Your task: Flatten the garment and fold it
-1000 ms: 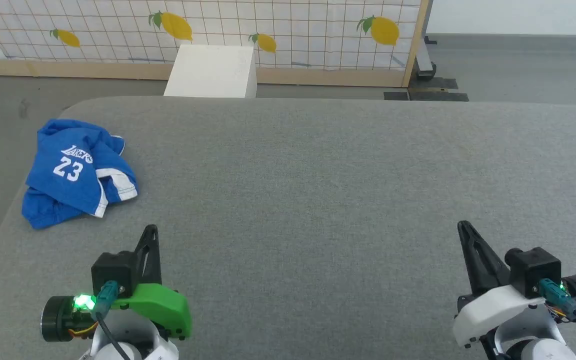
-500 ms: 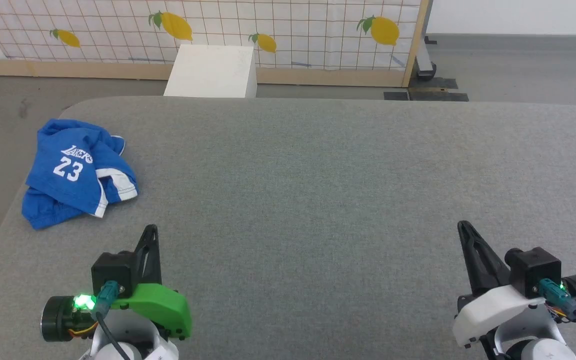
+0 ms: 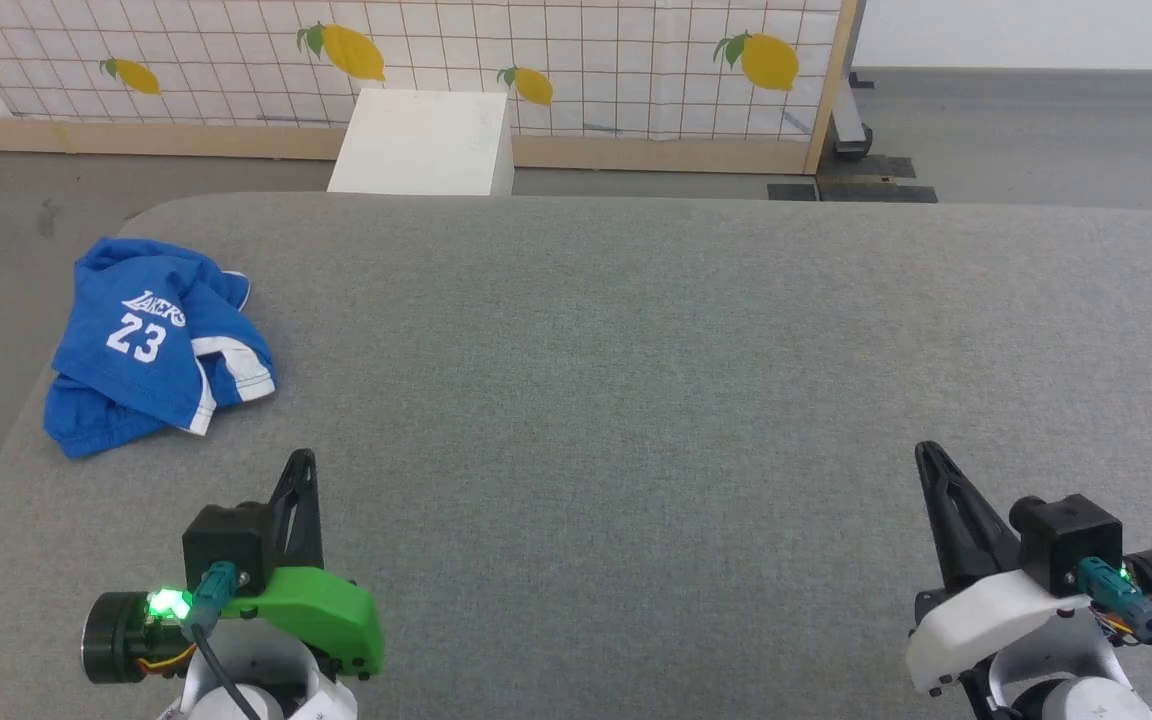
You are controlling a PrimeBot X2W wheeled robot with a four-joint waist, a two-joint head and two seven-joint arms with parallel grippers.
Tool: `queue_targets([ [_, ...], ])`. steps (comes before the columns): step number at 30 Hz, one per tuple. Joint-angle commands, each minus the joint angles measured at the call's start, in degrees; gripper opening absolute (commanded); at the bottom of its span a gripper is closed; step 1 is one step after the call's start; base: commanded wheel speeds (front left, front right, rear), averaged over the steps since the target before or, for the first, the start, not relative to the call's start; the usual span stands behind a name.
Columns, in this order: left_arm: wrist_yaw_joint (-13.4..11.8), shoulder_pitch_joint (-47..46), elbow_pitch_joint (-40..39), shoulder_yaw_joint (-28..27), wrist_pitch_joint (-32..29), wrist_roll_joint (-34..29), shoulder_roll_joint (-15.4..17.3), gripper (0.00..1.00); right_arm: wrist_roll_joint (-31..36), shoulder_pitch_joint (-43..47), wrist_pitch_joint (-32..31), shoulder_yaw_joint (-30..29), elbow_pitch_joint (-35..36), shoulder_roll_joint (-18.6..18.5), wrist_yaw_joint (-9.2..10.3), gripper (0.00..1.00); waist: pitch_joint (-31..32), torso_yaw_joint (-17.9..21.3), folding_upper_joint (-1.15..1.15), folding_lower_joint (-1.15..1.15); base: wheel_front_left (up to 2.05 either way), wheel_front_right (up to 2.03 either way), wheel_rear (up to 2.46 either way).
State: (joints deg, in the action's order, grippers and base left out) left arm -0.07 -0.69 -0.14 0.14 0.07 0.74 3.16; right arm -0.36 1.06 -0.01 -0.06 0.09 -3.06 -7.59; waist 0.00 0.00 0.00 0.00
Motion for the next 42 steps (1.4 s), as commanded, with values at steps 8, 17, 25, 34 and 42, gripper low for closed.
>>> queue_targets([
  [8,0.07,0.69,0.14,-0.14,-0.07,-0.74,-0.28,0.00,0.36,-1.06,0.01,0.06,-0.09,0.18,0.10,0.00,0.00,0.00,0.00,0.00,0.00,0.00,0.00],
  [17,0.04,0.02,0.01,0.16,0.00,0.27,0.02,1.00,-0.03,0.02,0.01,-0.02,0.01,-0.05,0.00,1.00,0.00,0.00,0.00,0.00,0.00,0.00,0.00],
  [25,0.10,0.12,0.04,0.22,0.04,0.30,0.09,1.00,0.26,-0.10,0.22,-0.15,0.00,-0.08,0.01,1.00,0.00,0.02,0.00,0.00,0.00,0.00,0.00],
  [34,0.14,0.16,0.06,0.32,0.10,0.38,0.25,1.00,0.05,-0.32,0.61,-0.53,-0.08,-0.02,0.02,1.00,0.02,0.02,0.00,0.00,0.00,0.00,0.00],
  [42,0.18,0.25,0.11,0.49,0.13,0.54,0.40,1.00,-0.35,-0.49,0.86,-0.41,-0.04,0.00,0.02,1.00,0.04,0.06,0.00,0.00,0.00,0.00,0.00],
])
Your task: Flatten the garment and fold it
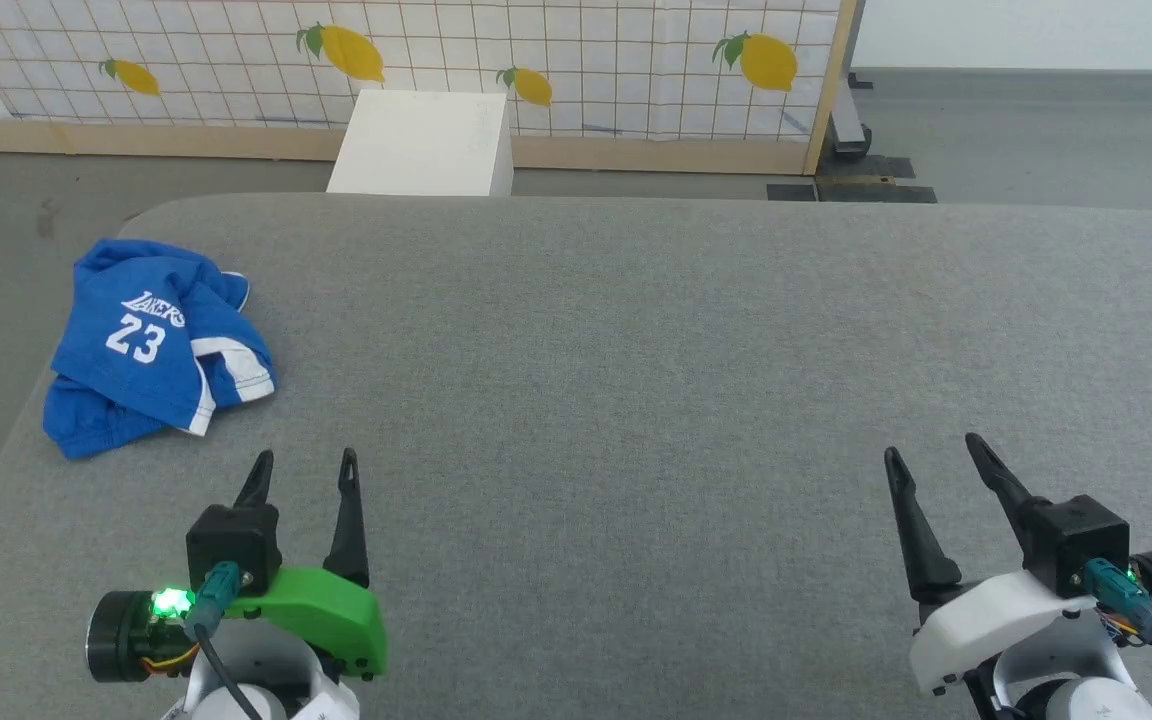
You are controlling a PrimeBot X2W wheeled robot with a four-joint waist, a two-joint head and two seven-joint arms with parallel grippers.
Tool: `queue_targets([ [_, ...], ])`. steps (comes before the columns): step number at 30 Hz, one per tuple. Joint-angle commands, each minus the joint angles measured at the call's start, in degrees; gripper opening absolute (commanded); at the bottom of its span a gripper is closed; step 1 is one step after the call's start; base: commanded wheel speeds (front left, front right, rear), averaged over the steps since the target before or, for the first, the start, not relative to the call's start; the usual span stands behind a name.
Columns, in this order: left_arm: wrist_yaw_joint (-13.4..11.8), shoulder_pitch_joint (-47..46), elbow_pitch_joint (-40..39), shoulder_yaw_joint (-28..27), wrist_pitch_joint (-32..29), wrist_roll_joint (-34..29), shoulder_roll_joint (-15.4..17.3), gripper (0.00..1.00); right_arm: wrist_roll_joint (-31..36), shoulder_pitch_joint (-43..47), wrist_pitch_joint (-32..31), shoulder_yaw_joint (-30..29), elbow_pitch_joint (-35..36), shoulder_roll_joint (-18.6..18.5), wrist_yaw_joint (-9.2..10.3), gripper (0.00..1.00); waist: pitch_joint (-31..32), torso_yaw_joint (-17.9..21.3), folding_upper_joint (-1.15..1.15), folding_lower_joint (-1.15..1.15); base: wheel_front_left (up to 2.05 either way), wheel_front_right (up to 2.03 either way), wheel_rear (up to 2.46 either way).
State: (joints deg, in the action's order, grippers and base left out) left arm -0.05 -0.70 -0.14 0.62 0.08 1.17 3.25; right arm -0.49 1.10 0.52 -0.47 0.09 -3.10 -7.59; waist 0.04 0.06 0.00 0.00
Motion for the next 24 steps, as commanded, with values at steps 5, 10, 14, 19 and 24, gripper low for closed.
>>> queue_targets([
  [5,0.18,0.31,0.13,0.15,0.12,0.23,0.41,1.00,-0.27,-0.57,0.51,0.01,-0.04,0.06,0.03,1.00,0.03,0.02,0.00,0.00,0.00,0.00,0.00],
  [10,0.20,0.41,0.11,0.36,0.11,0.34,0.51,1.00,-0.55,-0.60,0.47,0.04,-0.05,0.07,0.03,1.00,0.02,0.02,0.00,0.00,0.00,0.00,0.00],
  [14,0.22,0.52,0.07,0.53,0.07,0.46,0.62,1.00,-0.77,-0.69,0.50,0.04,0.00,0.07,0.03,1.00,-0.03,0.07,0.00,0.00,0.00,0.00,0.00],
  [19,0.21,0.57,-0.01,0.69,0.01,0.64,0.78,1.00,-1.14,-0.83,0.53,0.03,0.08,0.08,0.04,1.00,-0.24,0.12,0.00,0.00,0.00,0.00,0.00],
  [24,0.17,0.41,-0.06,0.88,-0.07,0.81,0.96,1.00,-1.35,-1.06,0.56,-0.05,0.21,0.09,0.04,1.00,-0.55,0.13,0.00,0.00,0.00,0.00,0.00],
])
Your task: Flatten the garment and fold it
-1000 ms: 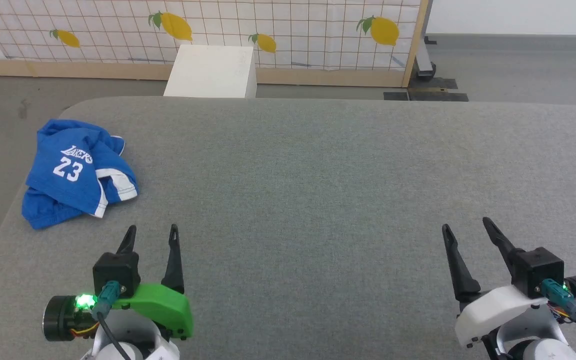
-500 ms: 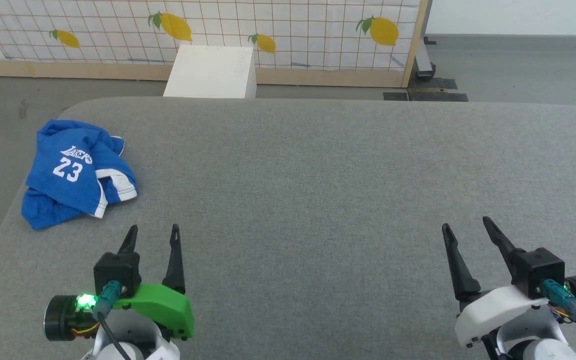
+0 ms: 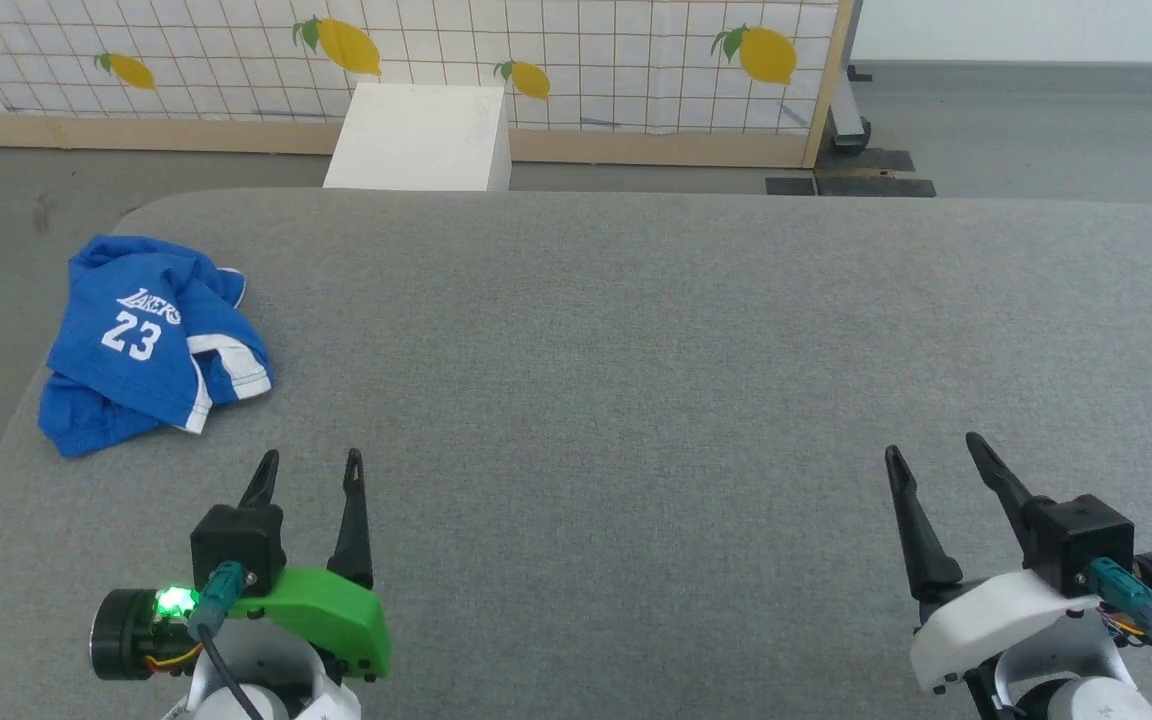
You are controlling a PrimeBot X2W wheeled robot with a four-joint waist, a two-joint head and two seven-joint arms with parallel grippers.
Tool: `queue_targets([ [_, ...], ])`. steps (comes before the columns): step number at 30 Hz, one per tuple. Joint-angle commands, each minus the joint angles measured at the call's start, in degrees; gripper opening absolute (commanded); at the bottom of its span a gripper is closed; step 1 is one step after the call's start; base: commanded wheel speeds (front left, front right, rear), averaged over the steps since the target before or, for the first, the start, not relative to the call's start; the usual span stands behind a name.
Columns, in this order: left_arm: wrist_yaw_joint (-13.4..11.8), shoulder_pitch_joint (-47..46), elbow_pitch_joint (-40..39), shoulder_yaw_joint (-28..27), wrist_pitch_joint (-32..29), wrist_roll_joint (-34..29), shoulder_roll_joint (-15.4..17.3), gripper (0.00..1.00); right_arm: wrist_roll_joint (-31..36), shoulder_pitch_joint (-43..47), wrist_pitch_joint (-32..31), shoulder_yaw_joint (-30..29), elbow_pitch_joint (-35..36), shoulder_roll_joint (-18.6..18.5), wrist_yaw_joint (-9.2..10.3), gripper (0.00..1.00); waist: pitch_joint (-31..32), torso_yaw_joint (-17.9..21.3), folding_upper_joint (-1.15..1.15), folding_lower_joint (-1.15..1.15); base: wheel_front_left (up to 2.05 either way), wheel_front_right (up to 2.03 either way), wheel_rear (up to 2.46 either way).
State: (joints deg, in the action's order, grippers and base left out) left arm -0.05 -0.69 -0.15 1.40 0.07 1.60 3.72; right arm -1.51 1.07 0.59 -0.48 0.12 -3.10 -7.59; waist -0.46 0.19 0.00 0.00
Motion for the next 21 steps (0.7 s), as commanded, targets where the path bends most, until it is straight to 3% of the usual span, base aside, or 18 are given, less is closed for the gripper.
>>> queue_targets([
  [1,0.16,0.37,-0.04,0.14,-0.07,0.40,0.52,1.00,-0.37,-1.08,0.49,-0.06,0.22,0.09,0.04,1.00,-0.09,-0.01,0.00,0.00,0.00,0.00,0.00],
  [21,-0.16,0.24,0.28,1.15,0.03,1.13,1.31,1.00,-1.69,-1.40,0.42,-0.24,-0.08,0.13,0.06,1.00,-0.21,-0.13,0.00,0.00,0.00,0.00,0.00],
])
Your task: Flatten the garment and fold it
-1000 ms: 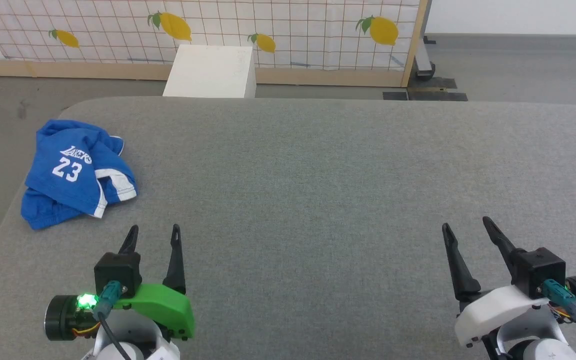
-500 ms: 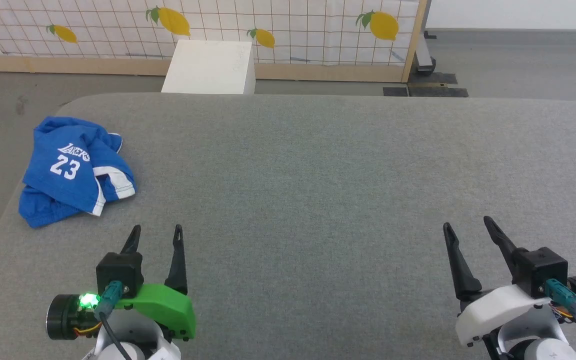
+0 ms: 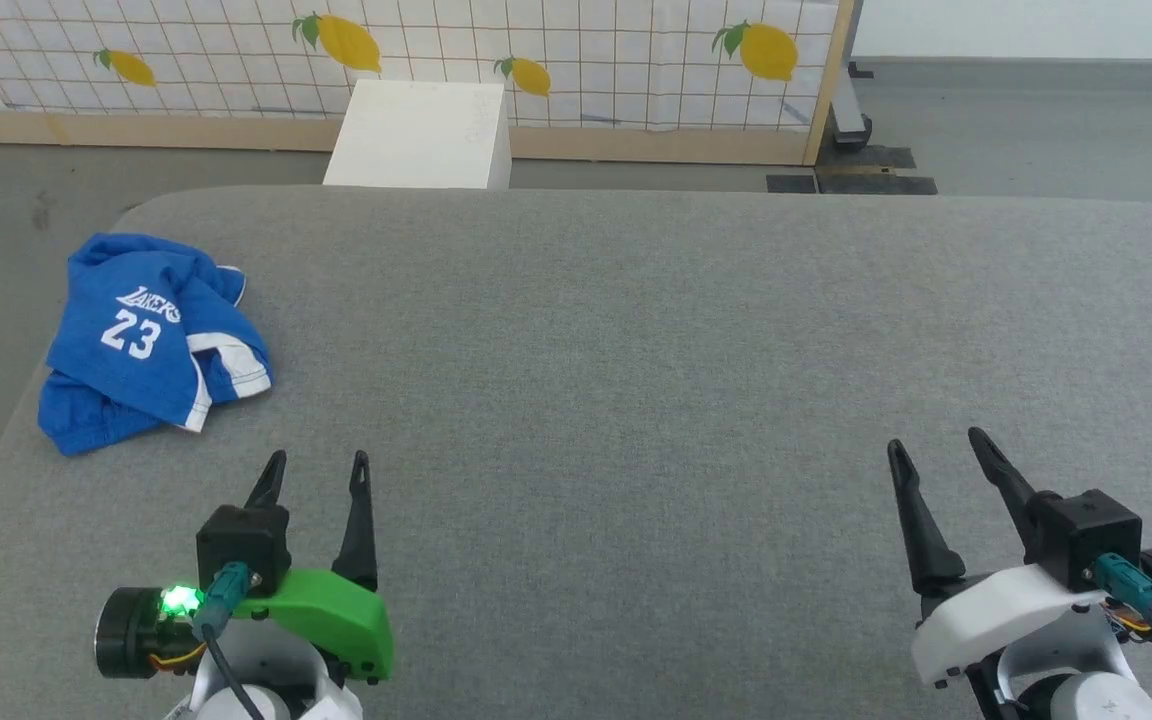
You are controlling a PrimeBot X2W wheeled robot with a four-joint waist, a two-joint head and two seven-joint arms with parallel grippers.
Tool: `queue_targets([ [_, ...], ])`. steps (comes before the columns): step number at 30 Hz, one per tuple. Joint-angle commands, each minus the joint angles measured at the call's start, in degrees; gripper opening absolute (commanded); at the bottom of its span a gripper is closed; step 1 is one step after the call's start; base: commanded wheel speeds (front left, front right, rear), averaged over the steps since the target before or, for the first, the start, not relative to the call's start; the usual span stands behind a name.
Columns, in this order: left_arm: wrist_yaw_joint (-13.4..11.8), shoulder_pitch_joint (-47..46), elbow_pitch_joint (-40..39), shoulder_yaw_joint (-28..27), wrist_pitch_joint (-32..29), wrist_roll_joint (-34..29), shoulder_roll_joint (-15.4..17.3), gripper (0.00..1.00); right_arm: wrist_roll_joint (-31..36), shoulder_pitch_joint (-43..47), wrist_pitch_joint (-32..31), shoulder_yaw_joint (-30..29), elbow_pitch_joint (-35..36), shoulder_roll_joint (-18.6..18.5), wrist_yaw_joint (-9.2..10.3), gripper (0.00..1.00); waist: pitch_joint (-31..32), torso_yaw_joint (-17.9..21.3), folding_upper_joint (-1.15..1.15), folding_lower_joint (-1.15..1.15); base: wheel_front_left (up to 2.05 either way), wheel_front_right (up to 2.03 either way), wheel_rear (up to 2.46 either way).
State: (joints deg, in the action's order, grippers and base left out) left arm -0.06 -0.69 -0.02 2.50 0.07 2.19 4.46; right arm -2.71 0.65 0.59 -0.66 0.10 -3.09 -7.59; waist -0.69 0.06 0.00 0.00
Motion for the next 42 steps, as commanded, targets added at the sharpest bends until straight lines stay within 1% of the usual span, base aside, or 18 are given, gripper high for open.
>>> queue_targets([
  [1,-0.16,0.27,0.14,0.11,0.05,0.58,0.64,1.00,-0.59,-0.97,0.37,-0.03,-0.11,0.12,0.06,1.00,0.04,0.00,0.00,0.00,0.00,0.00,0.00],
  [10,-0.20,0.31,0.00,0.72,-0.21,1.04,1.14,1.00,-1.15,-0.89,0.26,0.27,-0.23,0.14,0.06,1.00,0.04,-0.55,0.00,0.00,0.00,0.00,0.00],
  [19,-0.56,0.18,0.27,1.01,-0.56,1.33,2.02,1.00,-1.02,-0.23,-0.38,1.39,0.03,0.15,0.07,1.00,0.41,-3.46,0.00,0.00,0.00,0.00,0.00],
  [23,-0.77,-0.11,0.53,1.44,-0.59,1.29,2.24,1.00,-1.73,0.35,-0.80,1.69,0.30,0.16,0.07,1.00,0.75,-5.78,0.00,0.00,0.00,0.00,0.00],
  [42,-2.35,-1.69,2.52,3.05,0.04,0.95,3.76,1.00,-4.50,2.83,-2.32,4.44,2.23,-0.53,0.09,1.00,1.64,-19.31,0.00,0.00,0.00,0.00,0.00],
])
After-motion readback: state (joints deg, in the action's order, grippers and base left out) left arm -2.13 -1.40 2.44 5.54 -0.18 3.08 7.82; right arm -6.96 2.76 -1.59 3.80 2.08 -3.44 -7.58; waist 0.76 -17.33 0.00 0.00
